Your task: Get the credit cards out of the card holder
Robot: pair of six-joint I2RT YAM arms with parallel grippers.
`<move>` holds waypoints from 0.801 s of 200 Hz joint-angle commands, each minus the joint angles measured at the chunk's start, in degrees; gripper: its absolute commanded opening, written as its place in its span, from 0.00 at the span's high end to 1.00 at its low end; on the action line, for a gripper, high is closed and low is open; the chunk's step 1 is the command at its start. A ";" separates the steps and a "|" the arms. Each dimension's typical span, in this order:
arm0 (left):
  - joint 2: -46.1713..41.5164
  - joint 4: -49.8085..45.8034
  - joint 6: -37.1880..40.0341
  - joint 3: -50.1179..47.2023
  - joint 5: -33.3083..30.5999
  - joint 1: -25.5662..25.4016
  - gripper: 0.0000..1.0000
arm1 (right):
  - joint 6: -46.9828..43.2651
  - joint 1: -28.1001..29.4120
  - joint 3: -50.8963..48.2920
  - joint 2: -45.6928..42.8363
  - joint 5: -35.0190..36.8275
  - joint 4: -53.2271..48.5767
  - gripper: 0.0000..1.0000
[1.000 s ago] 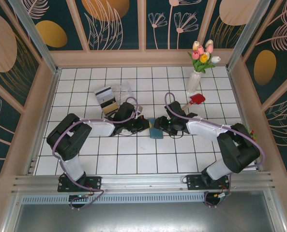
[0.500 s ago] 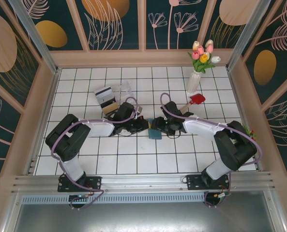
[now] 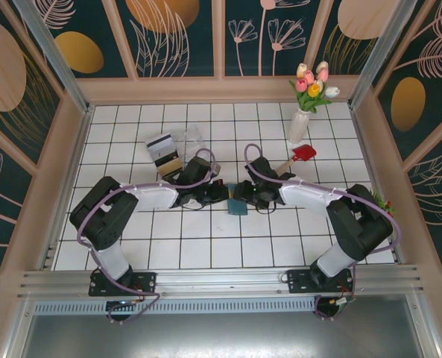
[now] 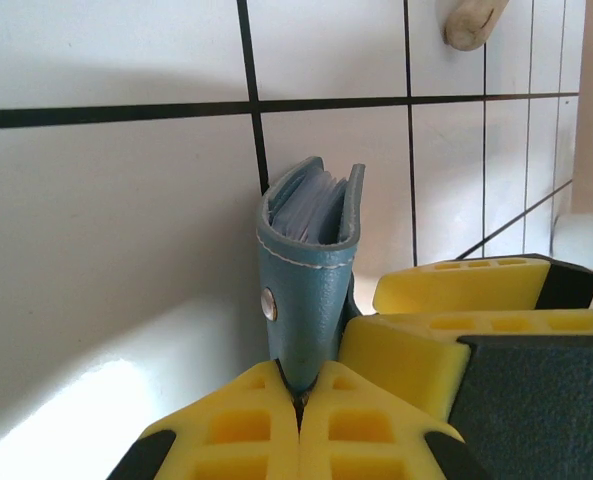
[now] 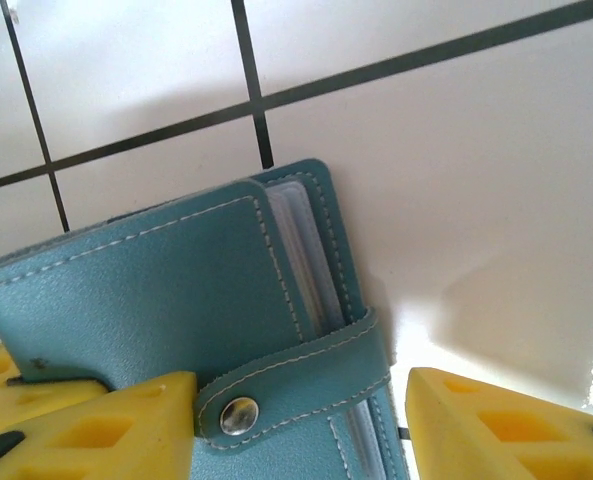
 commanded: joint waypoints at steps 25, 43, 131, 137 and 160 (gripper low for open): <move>-3.72 -5.27 3.39 1.28 -5.32 0.68 1.00 | 0.00 -4.48 -3.13 -4.11 6.62 -4.89 0.47; -3.78 -4.26 2.99 1.02 -4.45 0.68 1.00 | 0.11 -4.93 -2.63 -4.39 5.85 -5.59 0.49; -3.03 -3.85 2.32 1.62 -2.82 0.65 1.00 | -4.57 -3.70 0.36 -2.62 -1.19 -1.20 0.53; -3.00 -3.77 2.28 1.62 -2.72 0.69 1.00 | -4.57 -3.70 0.63 -2.25 -0.72 -1.49 0.54; -2.85 -3.77 2.20 1.72 -2.52 0.70 1.00 | -4.85 -3.65 1.48 -1.41 -0.21 -1.14 0.58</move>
